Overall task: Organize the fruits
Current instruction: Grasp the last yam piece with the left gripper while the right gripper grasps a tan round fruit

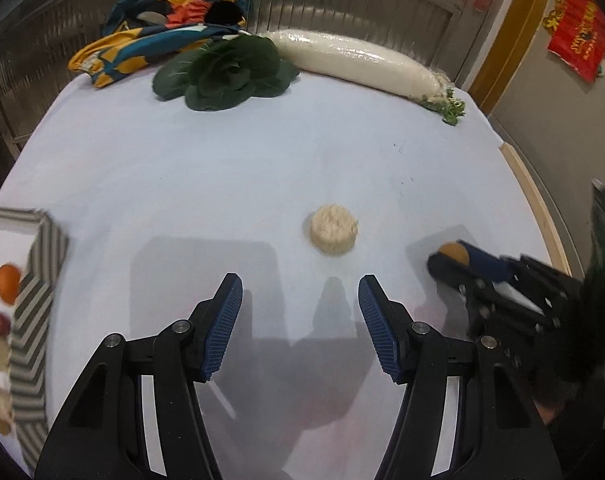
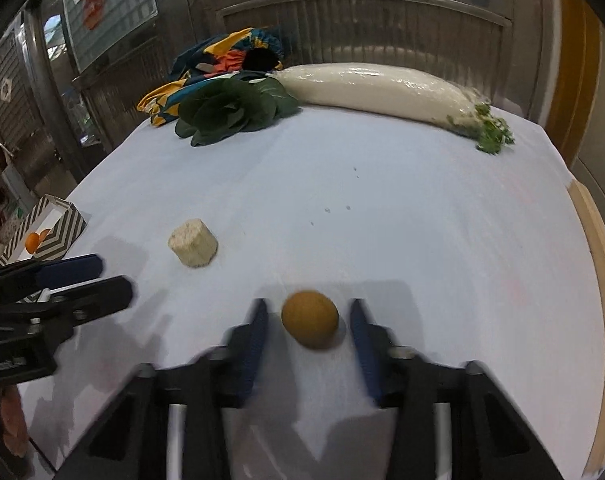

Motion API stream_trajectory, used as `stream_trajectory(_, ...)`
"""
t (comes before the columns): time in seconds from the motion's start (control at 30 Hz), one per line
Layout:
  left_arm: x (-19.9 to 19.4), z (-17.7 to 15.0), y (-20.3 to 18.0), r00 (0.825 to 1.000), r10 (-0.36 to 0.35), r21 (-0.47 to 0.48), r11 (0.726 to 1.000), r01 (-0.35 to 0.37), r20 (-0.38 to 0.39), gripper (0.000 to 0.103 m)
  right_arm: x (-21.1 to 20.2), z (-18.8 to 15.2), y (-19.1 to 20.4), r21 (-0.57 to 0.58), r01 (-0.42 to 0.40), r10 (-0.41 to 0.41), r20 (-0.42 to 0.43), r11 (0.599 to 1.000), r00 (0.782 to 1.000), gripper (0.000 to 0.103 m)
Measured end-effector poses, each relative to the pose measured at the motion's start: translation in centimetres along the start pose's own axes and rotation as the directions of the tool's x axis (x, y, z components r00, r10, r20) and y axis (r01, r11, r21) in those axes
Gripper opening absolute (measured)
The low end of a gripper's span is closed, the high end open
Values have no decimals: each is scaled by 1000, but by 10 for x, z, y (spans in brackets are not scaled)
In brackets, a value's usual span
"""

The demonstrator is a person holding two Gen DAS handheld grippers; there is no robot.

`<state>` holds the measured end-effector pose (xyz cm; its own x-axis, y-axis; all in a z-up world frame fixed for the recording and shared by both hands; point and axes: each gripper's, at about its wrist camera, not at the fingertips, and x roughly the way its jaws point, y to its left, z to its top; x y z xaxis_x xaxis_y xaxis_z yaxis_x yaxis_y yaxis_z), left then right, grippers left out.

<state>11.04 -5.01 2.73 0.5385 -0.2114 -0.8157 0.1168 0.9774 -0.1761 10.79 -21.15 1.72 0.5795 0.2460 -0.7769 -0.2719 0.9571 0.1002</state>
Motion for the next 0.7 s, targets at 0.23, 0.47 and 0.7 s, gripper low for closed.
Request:
stream_trajectory(0.23,26,23,-10,1000,-3,-13,1000,3,-13,61,-4,-5,-9,20,-47,47,4,999,999,27)
stream_trajectory(0.47,38,30,-16,1000,16,17,1000,-16,-3,46,-5,-6,-10,10,-56,56,1,998,998,27)
stream_trajectory(0.7,26,19,-2,1000,15,-8,1000,-15,-3,30,-9,-6,-6,9,-56,56,1,998,998,27)
